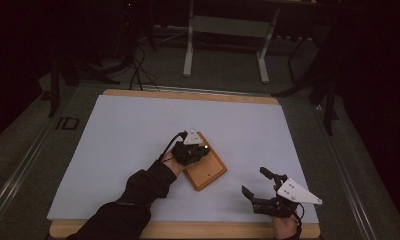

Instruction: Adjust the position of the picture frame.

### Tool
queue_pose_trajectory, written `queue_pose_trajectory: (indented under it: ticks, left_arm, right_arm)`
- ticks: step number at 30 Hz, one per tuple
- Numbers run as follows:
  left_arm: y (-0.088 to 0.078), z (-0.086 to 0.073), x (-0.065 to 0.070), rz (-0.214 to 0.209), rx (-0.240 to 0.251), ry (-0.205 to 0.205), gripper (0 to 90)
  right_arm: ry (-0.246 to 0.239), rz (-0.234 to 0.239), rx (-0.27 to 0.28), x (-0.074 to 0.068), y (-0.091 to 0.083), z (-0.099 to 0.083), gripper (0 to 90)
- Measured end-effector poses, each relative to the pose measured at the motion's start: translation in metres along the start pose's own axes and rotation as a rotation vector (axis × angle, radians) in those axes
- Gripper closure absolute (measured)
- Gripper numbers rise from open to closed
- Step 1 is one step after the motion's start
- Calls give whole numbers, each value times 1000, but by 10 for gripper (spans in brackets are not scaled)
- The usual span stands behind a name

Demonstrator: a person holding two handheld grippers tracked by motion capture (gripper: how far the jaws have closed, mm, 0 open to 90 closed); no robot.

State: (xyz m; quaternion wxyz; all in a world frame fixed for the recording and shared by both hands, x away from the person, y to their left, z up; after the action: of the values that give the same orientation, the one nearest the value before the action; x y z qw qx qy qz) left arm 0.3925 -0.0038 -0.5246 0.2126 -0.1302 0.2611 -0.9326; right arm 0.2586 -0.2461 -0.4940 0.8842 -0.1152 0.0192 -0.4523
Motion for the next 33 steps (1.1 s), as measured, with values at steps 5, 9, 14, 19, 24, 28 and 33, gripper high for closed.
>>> queue_pose_trajectory:
  ticks: [5, 9, 14, 19, 24, 28, 33]
  left_arm:
    - [16, 0, -3, 2, -40, -7, 858]
    - [24, -2, -6, 5, -64, -21, 858]
    - [29, -4, -4, -4, -89, -11, 858]
    - [32, -6, -3, -8, -94, -14, 858]
    - [32, -5, -4, -20, -96, -16, 857]
    - [32, -5, -5, -30, -100, -12, 855]
    - [30, -6, -6, -50, -102, -23, 839]
  right_arm:
    - [0, 3, -2, 0, 0, 0, 126]
    - [-3, 3, -1, 0, 0, 0, 125]
    - [-2, 6, -3, 0, 0, -1, 125]
    - [-5, 7, -4, -1, 1, -1, 126]
    - [-6, 9, -5, -1, 0, -1, 126]
    - [-8, 9, -6, -1, 0, 0, 125]
    - [-11, 8, -7, -2, 1, 0, 126]
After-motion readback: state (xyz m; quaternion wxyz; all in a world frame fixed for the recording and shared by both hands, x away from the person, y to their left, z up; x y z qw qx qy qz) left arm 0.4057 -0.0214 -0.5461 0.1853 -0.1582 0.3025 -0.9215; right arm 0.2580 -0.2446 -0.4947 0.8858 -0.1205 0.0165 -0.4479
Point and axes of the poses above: each handheld gripper's, and its own axes: y roughly forward along the jaws, z roughly out of its top, x roughly to its right, the point moved 4 cm from there along y, roughly forward along the jaws, and after that the axes turned 9 degrees about -z, right-handed, at the moved point
